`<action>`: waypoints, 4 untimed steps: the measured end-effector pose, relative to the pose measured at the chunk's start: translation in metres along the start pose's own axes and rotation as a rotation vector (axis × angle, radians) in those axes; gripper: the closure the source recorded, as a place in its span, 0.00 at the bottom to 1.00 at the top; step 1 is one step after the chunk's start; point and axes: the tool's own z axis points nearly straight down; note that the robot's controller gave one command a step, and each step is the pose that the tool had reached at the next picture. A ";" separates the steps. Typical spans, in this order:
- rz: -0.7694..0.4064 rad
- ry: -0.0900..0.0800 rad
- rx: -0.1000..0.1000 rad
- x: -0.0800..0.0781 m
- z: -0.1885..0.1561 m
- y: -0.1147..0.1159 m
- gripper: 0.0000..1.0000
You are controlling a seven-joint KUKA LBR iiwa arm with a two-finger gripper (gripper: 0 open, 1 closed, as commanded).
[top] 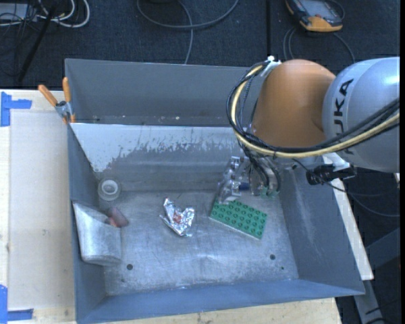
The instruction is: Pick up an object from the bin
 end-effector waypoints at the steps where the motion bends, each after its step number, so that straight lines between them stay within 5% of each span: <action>1: 0.002 0.007 0.001 0.001 0.005 -0.001 0.00; 2: -0.107 0.004 0.000 -0.046 0.135 -0.018 0.00; 3: 0.011 0.001 -0.002 -0.037 0.131 -0.058 0.00; 4: 0.013 -0.002 -0.002 -0.038 0.129 -0.058 1.00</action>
Offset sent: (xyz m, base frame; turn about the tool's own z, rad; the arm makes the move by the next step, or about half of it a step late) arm 0.0000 0.0000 0.0000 0.0000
